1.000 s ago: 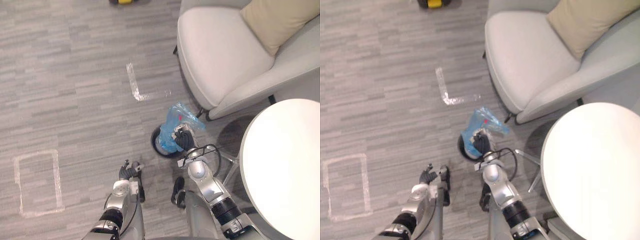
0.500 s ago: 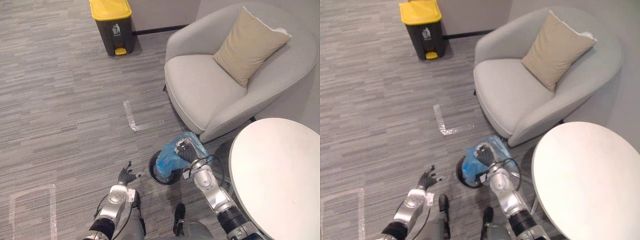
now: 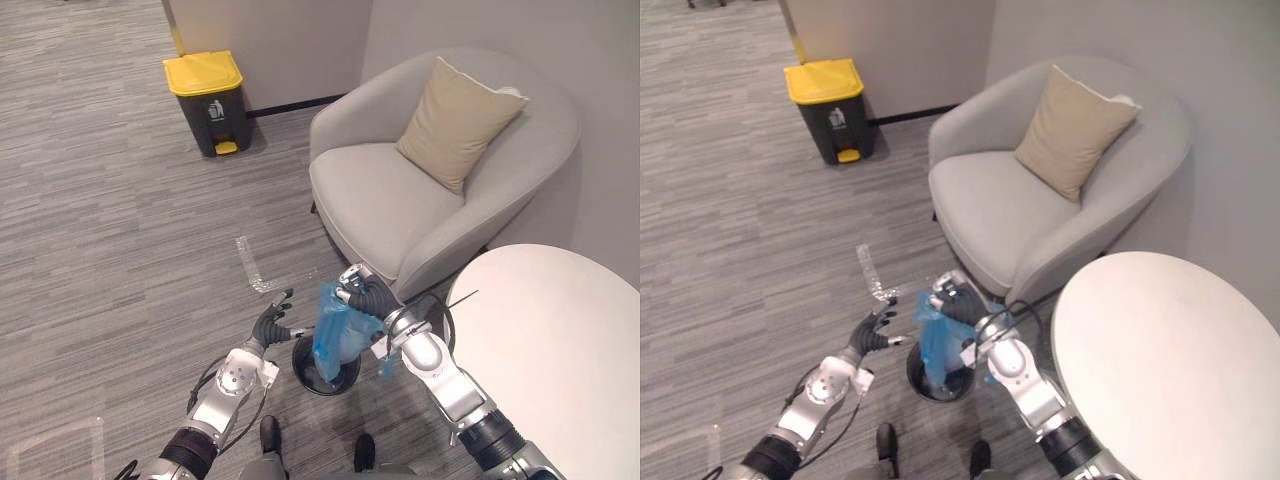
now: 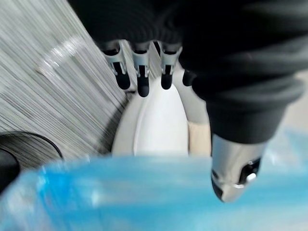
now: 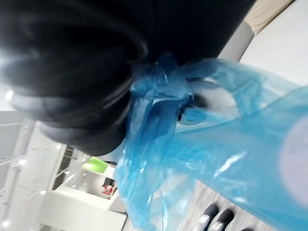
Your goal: Gather rubbish on tea table into small bin, then transfer packed bag to large trash can.
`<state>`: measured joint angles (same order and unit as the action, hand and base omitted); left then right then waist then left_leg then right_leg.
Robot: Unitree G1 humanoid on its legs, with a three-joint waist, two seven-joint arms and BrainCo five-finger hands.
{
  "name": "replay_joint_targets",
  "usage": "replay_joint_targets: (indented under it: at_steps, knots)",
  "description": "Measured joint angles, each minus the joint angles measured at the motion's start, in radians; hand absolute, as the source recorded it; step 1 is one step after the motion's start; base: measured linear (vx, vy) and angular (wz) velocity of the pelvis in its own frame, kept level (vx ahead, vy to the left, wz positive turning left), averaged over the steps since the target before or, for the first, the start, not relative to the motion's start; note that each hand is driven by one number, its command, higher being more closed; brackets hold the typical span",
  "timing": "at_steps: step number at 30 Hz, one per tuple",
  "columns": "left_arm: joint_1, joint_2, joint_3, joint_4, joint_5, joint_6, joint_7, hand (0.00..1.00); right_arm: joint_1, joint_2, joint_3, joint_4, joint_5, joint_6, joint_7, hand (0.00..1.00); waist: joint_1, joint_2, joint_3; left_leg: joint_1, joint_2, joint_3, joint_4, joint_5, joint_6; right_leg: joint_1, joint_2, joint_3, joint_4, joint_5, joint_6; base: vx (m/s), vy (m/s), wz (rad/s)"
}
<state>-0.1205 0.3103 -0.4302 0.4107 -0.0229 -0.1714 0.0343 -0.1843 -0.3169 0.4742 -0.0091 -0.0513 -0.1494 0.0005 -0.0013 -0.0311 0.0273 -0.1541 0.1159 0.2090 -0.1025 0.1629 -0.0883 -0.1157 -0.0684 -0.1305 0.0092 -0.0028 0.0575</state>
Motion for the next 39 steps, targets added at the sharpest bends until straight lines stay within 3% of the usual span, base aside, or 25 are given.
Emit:
replay_joint_targets:
  at_steps: [6, 13, 17, 24, 25, 31, 39]
  knots:
    - [-0.095, 0.009, -0.110, -0.001, 0.057, -0.002, -0.001, 0.00, -0.058, -0.004, 0.092, -0.034, 0.074, 0.000, 0.026, 1.00, -0.011, 0.006, -0.016, 0.016, 0.012, -0.003, -0.001, -0.013, -0.014, 0.013, 0.008, 0.021, -0.033, 0.022, 0.001, -0.05, 0.007, -0.11]
    - [-0.165, 0.008, -0.144, 0.016, 0.202, -0.014, 0.052, 0.00, -0.087, 0.002, 0.130, -0.069, 0.172, 0.001, 0.039, 1.00, -0.015, 0.006, -0.029, 0.015, 0.013, -0.002, -0.001, -0.013, -0.015, 0.014, 0.011, 0.030, -0.052, 0.042, -0.004, -0.02, -0.001, -0.05]
    - [-0.191, -0.024, -0.148, 0.067, 0.301, -0.011, 0.114, 0.00, -0.119, 0.012, 0.189, -0.069, 0.245, 0.009, 0.038, 1.00, -0.015, 0.006, -0.030, 0.015, 0.012, -0.003, -0.001, -0.012, -0.016, 0.018, 0.015, 0.033, -0.063, 0.050, -0.005, 0.01, -0.001, -0.01]
    - [-0.194, -0.120, -0.147, 0.161, 0.336, 0.013, 0.182, 0.00, -0.173, 0.081, 0.217, -0.013, 0.330, 0.046, 0.004, 1.00, -0.015, 0.001, -0.035, 0.015, 0.013, -0.005, -0.001, -0.011, -0.017, 0.030, 0.020, 0.033, -0.073, 0.055, -0.006, 0.02, -0.004, 0.00]
    - [-0.195, -0.133, -0.148, 0.173, 0.336, 0.017, 0.186, 1.00, -0.183, 0.082, 0.225, -0.011, 0.340, 0.050, -0.007, 1.00, -0.014, 0.000, -0.036, 0.015, 0.013, -0.006, -0.001, -0.011, -0.017, 0.030, 0.020, 0.032, -0.073, 0.055, -0.006, 0.00, 0.000, 0.00]
    - [-0.202, -0.149, -0.150, 0.216, 0.330, 0.033, 0.208, 1.00, -0.229, 0.085, 0.258, -0.011, 0.390, 0.051, -0.044, 1.00, -0.014, -0.001, -0.050, 0.015, 0.013, -0.009, -0.001, -0.010, -0.018, 0.029, 0.021, 0.032, -0.071, 0.055, -0.006, 0.00, 0.000, 0.00]
    - [-0.205, -0.158, -0.146, 0.229, 0.232, 0.032, 0.242, 1.00, -0.258, 0.139, 0.256, -0.011, 0.424, 0.050, -0.063, 1.00, -0.015, -0.001, -0.051, 0.015, 0.014, -0.010, -0.001, -0.010, -0.018, 0.028, 0.020, 0.033, -0.070, 0.056, -0.006, 0.00, 0.000, 0.00]
